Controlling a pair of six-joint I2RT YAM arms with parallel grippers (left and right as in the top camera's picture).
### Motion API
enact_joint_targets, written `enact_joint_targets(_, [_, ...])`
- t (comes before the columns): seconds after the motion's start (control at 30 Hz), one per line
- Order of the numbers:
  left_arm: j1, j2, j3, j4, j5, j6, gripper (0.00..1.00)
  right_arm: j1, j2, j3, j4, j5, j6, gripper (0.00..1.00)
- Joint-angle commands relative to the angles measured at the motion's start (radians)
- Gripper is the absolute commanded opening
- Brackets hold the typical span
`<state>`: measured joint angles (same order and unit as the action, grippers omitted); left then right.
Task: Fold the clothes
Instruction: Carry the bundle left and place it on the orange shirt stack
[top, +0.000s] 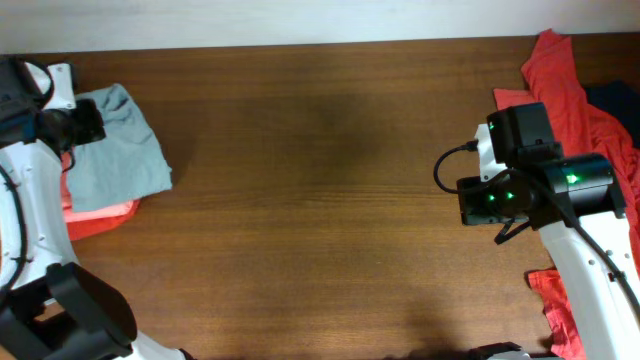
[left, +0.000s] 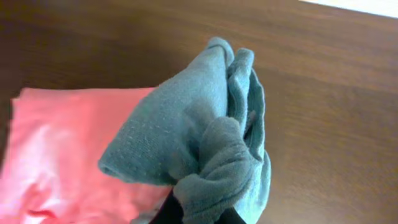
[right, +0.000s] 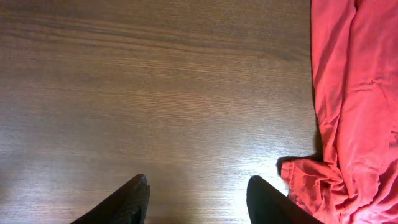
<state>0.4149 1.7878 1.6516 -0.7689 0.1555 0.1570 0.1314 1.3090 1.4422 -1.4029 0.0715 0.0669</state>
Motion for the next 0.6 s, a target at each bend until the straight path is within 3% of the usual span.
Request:
enact_joint_targets(0.0, [0.029,-0.019,0.034,0.034,-0.046,-0.014,0.01,-0.009,-0.01,0.017,0.0,0.016,-0.008,0.56])
enact_joint_targets(0.57, [0.175,0.016,0.034,0.133,-0.051,-0.014,0.02,-0.008,-0.01,0.016,0.0,0.008,-0.007,0.56])
